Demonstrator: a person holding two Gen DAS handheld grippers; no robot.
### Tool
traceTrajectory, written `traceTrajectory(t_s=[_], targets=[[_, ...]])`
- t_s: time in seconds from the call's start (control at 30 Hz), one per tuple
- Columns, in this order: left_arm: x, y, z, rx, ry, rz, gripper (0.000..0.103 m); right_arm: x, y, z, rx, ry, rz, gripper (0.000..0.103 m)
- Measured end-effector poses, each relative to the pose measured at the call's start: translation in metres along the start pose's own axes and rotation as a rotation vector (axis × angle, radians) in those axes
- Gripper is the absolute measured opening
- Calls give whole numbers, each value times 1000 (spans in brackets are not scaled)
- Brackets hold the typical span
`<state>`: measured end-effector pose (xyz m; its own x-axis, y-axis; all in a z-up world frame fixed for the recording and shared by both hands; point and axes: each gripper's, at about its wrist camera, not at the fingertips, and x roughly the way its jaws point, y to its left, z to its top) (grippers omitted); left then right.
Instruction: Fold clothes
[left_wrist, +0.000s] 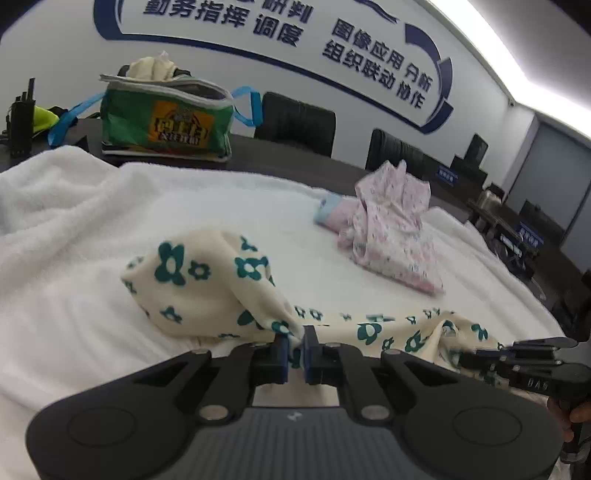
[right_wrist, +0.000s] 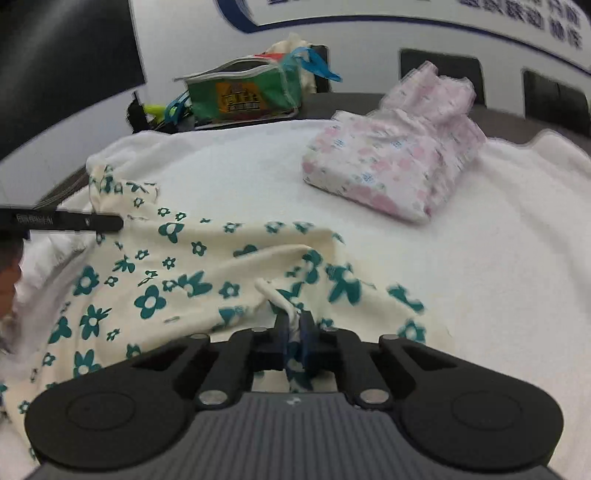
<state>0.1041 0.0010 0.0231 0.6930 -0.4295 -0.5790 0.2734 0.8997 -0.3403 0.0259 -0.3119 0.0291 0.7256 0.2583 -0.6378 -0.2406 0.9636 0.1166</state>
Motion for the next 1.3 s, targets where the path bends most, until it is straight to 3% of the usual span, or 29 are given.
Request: traceTrajectory(t_s=[0.13,0.2,0.3,0.33,0.37,0.43,0.53,0.7,0.83,0.97,1.03,1.13,1.23,1.3], targets=[[4,2,5,-19,-9,0,10,-7,-7,17,19,-92,-51,5],[14,3,4,-5,35,34,11,5,-11,18,23,-75,-108,8],[-9,-1,-2,38,14,39,20,8,-15,12,37,-48,-94,13],[-20,-3,-4,55,-1,35,30,5,-16,9,42,-50,-83,19],[-35,-5,-7,70,-20,33,41,-5,-16,6,35,-78,-67,34],[-69,-9,-18,93,-63,29,51,-30,-15,1,3,-142,-49,56],[-111,-12,-38,95,-83,-14,53,-64,-8,-5,-67,-185,-27,56],[-159,-18,-87,223,-98,-114,58,-84,6,-20,-73,-109,103,65],[-172,-21,-121,221,-81,-214,63,-94,32,-49,-194,-80,174,66],[-173,-33,-143,354,-46,-150,62,-106,54,-78,-379,-90,275,73],[-184,-32,-148,390,-71,-171,62,-112,65,-89,-458,-87,303,73],[-197,-34,-159,464,-97,-217,63,-123,65,-99,-486,-66,288,75],[-198,-45,-171,612,-111,-194,63,-134,56,-114,-491,-65,232,83],[-194,-49,-176,665,-98,-171,63,-139,51,-125,-498,-69,189,83]])
